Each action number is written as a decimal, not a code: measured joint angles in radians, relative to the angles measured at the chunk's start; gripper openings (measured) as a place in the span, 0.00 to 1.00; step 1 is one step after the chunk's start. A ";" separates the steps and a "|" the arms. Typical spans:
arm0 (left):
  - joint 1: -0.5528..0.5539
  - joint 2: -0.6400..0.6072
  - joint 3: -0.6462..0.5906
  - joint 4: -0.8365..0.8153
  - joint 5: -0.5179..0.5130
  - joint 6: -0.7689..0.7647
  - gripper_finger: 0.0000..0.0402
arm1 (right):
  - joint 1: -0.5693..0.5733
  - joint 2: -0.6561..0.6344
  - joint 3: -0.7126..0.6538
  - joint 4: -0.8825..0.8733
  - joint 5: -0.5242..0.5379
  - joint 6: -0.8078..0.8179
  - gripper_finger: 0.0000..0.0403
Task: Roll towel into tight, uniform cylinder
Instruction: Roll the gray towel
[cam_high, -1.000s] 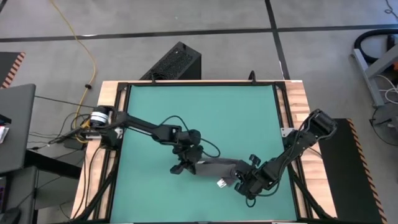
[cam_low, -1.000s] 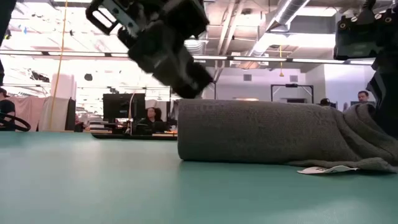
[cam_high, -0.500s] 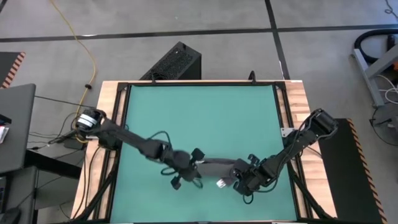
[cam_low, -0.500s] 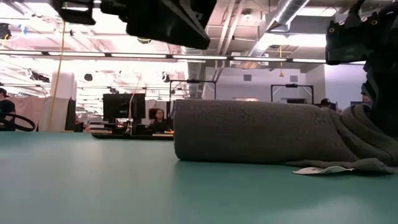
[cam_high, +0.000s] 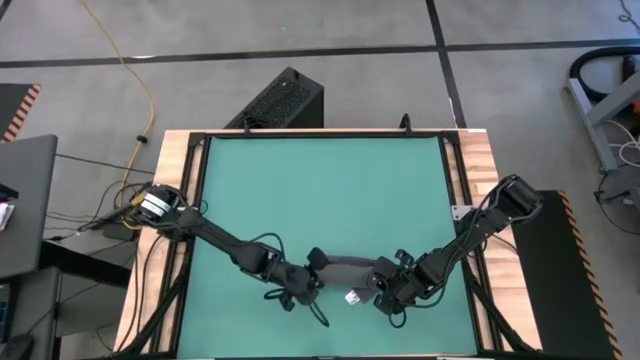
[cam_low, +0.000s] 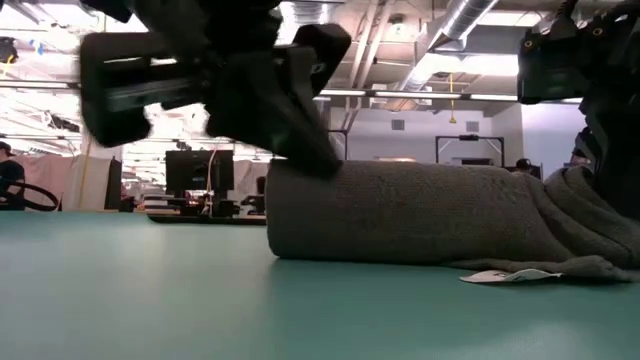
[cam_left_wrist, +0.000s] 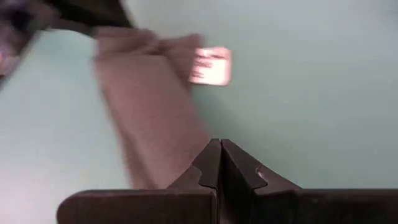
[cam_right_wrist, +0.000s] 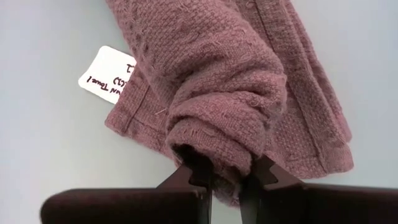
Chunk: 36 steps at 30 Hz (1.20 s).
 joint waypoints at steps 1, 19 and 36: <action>0.000 0.001 0.000 0.020 -0.022 0.000 0.00 | -0.001 0.000 0.000 0.000 0.000 -0.005 0.14; 0.156 0.087 0.001 0.086 0.047 -0.012 0.00 | -0.012 0.001 0.000 0.033 -0.013 -0.031 0.14; 0.242 0.174 0.004 0.144 0.132 -0.086 0.00 | -0.003 -0.037 -0.003 0.027 0.018 -0.022 0.21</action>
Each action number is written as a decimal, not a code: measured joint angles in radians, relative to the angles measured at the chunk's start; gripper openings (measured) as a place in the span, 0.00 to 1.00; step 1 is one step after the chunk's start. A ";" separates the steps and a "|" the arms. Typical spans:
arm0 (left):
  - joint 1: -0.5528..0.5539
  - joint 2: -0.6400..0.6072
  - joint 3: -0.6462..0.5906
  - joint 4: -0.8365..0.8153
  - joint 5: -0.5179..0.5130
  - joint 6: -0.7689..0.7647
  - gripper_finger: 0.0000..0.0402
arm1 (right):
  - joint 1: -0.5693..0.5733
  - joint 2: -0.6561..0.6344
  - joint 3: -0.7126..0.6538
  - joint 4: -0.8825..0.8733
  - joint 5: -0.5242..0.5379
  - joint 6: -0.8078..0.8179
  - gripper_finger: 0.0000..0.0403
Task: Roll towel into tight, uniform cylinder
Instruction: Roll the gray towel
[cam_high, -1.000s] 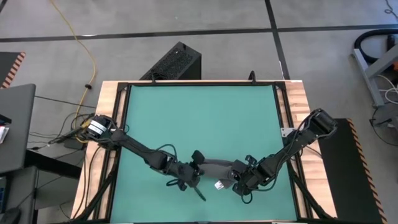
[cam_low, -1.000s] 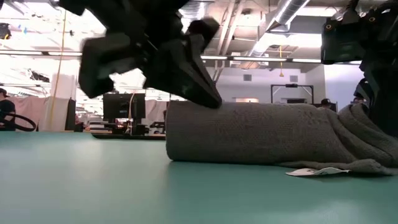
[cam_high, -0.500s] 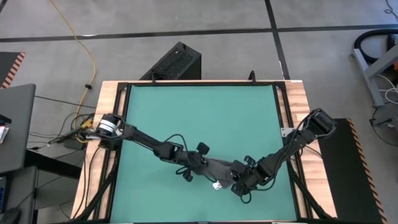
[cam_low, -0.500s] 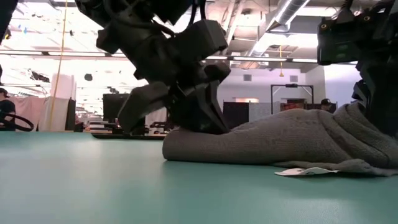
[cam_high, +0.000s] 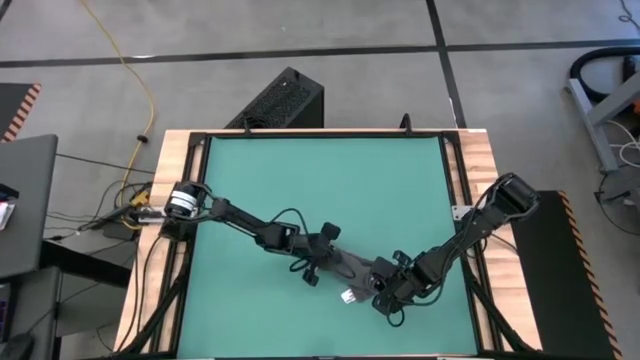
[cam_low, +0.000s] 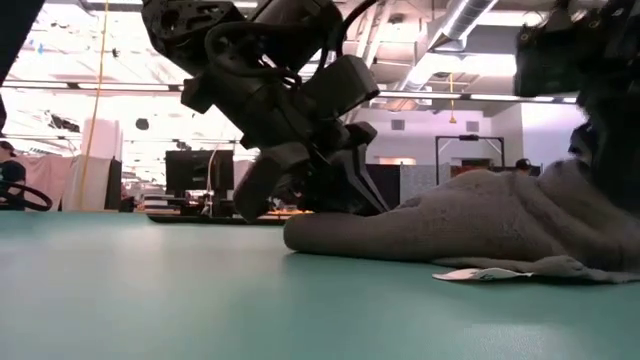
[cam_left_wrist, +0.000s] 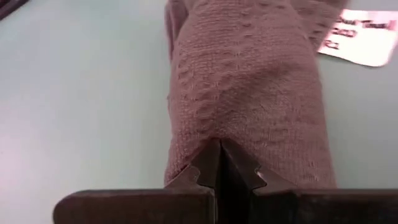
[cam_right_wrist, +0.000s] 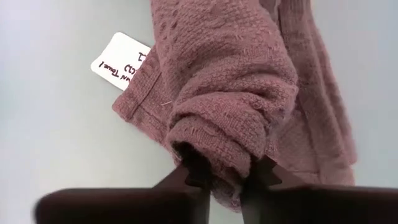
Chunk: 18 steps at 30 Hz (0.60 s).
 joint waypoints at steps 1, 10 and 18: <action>0.002 -0.002 0.000 -0.008 0.006 -0.001 0.00 | 0.008 -0.014 -0.001 -0.012 0.017 0.001 0.25; 0.016 -0.001 0.000 -0.013 0.029 -0.018 0.00 | 0.082 -0.189 0.001 -0.178 0.080 0.083 0.34; 0.038 0.000 -0.001 -0.007 0.067 -0.026 0.00 | 0.187 -0.311 0.002 -0.174 0.273 -0.146 0.28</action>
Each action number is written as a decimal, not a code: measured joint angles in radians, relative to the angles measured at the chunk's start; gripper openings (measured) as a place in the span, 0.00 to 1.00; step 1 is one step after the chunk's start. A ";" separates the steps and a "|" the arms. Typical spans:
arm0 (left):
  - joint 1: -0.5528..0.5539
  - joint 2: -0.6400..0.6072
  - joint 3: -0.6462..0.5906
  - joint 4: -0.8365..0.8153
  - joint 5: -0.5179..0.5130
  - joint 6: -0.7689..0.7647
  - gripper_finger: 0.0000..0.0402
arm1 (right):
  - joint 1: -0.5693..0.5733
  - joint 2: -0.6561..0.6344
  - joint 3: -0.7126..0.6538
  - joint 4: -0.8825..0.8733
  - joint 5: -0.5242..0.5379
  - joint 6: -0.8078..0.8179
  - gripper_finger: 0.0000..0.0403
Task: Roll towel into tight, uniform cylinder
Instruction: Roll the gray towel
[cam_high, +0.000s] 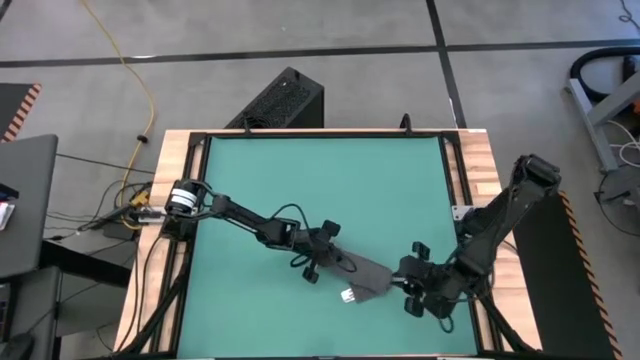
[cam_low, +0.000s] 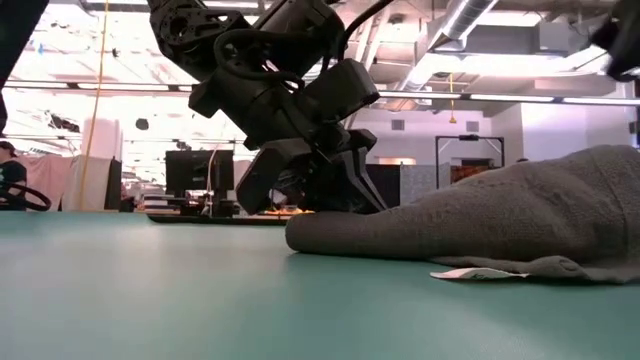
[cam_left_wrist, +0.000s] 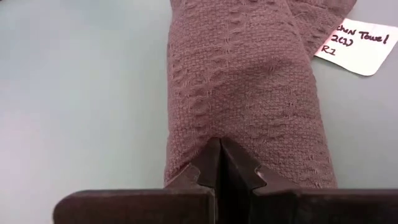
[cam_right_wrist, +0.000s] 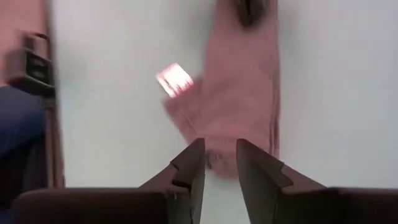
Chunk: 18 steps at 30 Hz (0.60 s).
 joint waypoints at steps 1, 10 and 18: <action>0.004 0.000 0.000 0.000 0.010 0.000 0.00 | 0.009 -0.002 0.000 0.022 0.036 -0.050 0.28; 0.028 0.001 -0.001 0.001 0.018 -0.020 0.00 | -0.067 0.176 0.002 0.185 0.218 -0.374 0.18; 0.031 0.001 -0.001 0.001 0.032 -0.029 0.00 | -0.104 0.329 0.002 0.178 0.261 -0.320 0.04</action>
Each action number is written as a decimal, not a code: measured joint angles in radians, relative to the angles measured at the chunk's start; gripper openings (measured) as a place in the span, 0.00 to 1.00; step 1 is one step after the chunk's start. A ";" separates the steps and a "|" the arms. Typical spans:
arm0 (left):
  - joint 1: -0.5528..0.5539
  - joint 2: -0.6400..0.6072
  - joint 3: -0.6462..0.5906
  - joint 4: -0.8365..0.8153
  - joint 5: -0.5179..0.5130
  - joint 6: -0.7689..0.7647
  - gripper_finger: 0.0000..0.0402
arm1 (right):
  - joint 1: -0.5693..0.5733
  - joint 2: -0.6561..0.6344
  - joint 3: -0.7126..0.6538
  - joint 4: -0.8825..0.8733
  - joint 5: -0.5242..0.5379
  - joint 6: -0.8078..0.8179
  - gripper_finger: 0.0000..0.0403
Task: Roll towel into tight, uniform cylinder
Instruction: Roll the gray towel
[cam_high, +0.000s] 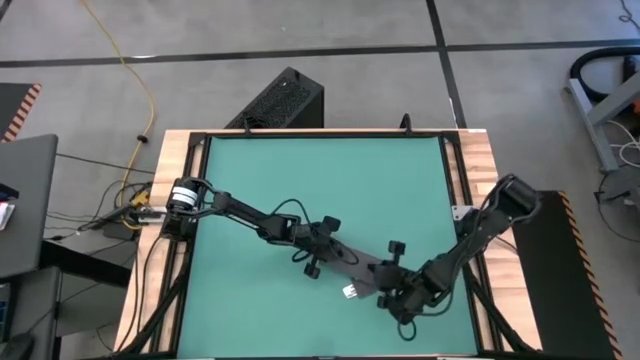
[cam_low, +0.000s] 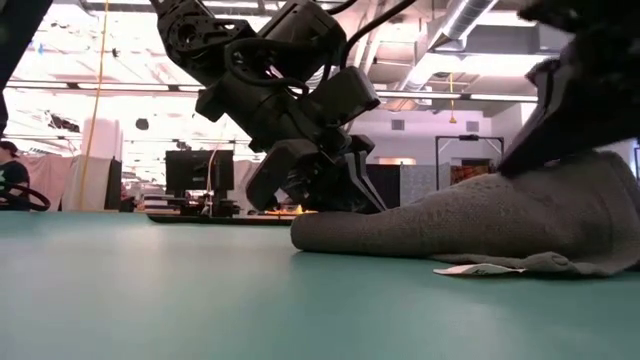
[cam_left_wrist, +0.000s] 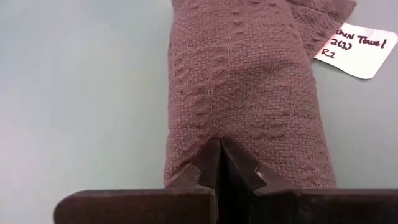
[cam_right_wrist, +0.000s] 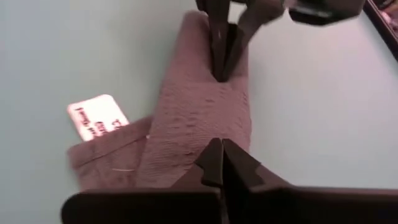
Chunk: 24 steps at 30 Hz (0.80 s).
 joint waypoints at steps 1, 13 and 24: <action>0.000 0.000 0.000 0.000 0.002 -0.006 0.00 | -0.002 0.018 0.000 0.000 -0.002 0.021 0.03; 0.000 -0.001 0.002 -0.060 0.033 -0.059 0.00 | 0.037 0.244 0.005 -0.040 -0.014 0.266 0.08; -0.013 -0.006 0.003 -0.161 0.042 -0.276 0.00 | -0.044 0.251 0.002 0.018 -0.002 0.025 0.06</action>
